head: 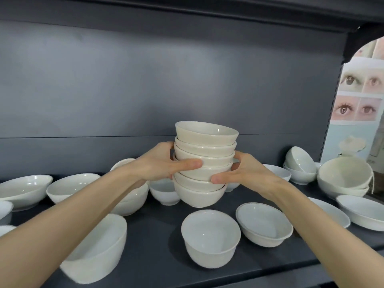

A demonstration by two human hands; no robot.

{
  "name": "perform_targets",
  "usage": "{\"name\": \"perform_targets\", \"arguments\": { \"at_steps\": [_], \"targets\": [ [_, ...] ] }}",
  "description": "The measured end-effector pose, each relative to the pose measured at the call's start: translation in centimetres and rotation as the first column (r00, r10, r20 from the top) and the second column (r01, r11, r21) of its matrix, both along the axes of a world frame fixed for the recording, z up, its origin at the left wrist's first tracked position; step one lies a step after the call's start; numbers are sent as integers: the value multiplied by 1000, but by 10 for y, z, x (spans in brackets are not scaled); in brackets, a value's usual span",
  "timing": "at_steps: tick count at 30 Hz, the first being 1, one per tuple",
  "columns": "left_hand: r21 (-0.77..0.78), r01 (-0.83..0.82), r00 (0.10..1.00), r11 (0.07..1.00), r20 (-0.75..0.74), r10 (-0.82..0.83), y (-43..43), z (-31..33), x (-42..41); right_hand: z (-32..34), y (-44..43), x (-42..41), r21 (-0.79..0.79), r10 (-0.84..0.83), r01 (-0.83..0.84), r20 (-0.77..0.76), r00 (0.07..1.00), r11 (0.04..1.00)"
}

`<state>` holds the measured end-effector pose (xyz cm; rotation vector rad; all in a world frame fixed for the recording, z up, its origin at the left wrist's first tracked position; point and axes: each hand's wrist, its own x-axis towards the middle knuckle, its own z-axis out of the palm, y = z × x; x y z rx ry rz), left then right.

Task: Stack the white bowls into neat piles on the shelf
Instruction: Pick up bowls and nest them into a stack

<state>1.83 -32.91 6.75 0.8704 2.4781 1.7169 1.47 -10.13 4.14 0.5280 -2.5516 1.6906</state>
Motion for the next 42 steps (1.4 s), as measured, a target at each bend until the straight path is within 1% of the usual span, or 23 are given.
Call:
{"name": "perform_targets", "arguments": {
  "at_steps": [4, 7, 12, 17, 22, 29, 36, 42],
  "targets": [
    [2, 15, 1000, 1000, -5, -15, 56, 0, -11, 4, 56, -5, 15, 17, -16, -11, 1000, 1000],
    [9, -5, 1000, 1000, 2, 5, 98, 0, -21, 8, 98, -13, -28, 32, -33, -7, 999, 999],
    [5, -35, 999, 999, 9, 35, 158, -4, -36, 6, 159, -37, 44, 41, -41, 5, 999, 998],
    [10, -64, 996, 998, 68, 63, 198, -18, -51, -6, 197, -59, 49, 56, -57, 36, 998, 997],
    [-16, -104, 989, 994, 107, 105, 215, -33, -63, -24, 212, -77, 48, 59, -64, 91, 994, 997],
    [-29, -91, 985, 995, 145, 94, 220, -48, -69, -45, 214, -91, 53, 59, -67, 153, 987, 996],
    [-99, -141, 973, 985, 169, 157, 217, -51, -66, -54, 212, -98, 61, 88, -98, 142, 986, 993],
    [-113, -126, 974, 986, 177, 145, 213, -54, -68, -55, 209, -99, 78, 99, -110, 138, 986, 991]
  ]
}}
